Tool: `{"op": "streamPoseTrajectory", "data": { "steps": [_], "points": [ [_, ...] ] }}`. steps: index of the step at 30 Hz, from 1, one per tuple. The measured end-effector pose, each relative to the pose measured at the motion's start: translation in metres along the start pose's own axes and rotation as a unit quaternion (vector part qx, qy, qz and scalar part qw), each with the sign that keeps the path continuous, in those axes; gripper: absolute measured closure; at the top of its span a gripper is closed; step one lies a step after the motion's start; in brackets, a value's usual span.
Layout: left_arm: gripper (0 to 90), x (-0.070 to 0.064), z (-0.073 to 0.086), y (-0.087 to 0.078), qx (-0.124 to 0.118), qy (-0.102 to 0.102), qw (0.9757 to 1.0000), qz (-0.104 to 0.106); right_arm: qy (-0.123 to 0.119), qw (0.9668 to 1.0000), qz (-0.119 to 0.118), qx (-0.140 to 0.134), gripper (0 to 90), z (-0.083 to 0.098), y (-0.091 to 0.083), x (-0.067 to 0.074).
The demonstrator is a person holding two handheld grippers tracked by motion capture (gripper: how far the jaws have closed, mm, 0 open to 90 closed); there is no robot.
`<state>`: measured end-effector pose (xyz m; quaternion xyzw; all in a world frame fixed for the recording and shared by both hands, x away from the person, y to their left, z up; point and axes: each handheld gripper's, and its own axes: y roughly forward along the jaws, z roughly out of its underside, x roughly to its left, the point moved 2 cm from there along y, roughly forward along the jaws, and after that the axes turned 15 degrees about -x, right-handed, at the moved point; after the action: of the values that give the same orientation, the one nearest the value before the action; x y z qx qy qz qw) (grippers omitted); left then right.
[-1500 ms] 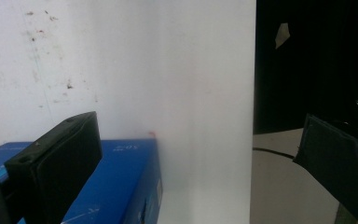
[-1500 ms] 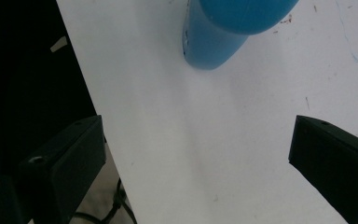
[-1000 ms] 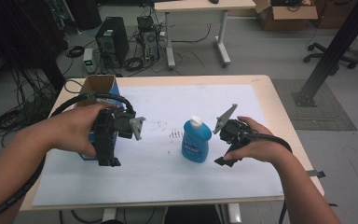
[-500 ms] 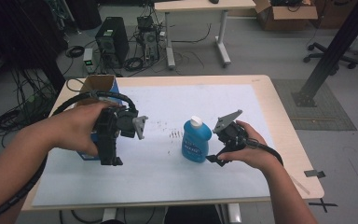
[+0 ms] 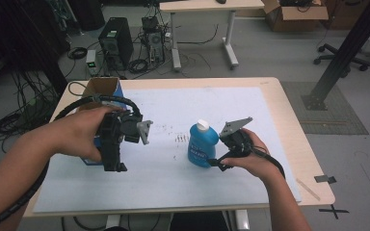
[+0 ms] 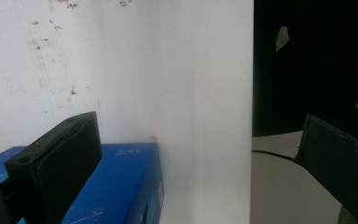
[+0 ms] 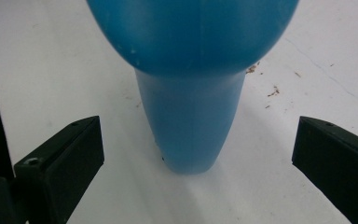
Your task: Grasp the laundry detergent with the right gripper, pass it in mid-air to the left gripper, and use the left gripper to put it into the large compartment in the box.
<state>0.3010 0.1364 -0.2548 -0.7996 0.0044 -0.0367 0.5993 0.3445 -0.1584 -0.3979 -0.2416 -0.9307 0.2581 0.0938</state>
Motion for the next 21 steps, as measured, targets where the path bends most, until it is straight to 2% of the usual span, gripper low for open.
{"op": "streamPoseTrajectory", "data": {
  "steps": [5,14,16,18,21],
  "points": [
    [0.2,0.000,0.000,0.001,0.001,-0.001,1.0000,0.001,0.003,1.0000,0.002,-0.008,2.1,0.005,0.004,0.001],
    [0.2,0.001,0.001,0.005,0.000,-0.003,1.0000,0.005,0.010,0.9992,0.004,-0.038,2.0,0.012,0.008,0.004],
    [0.2,0.001,0.001,0.005,-0.003,-0.002,1.0000,0.005,0.008,0.9991,0.012,-0.039,1.9,0.014,0.010,0.004],
    [0.2,0.001,0.000,0.007,-0.004,-0.003,1.0000,0.007,0.009,0.9992,0.010,-0.038,2.1,0.014,0.012,0.005],
    [0.2,0.000,0.000,0.009,-0.002,-0.002,1.0000,0.008,-0.004,0.9987,0.004,-0.050,1.8,0.015,0.014,0.007]
  ]
}}
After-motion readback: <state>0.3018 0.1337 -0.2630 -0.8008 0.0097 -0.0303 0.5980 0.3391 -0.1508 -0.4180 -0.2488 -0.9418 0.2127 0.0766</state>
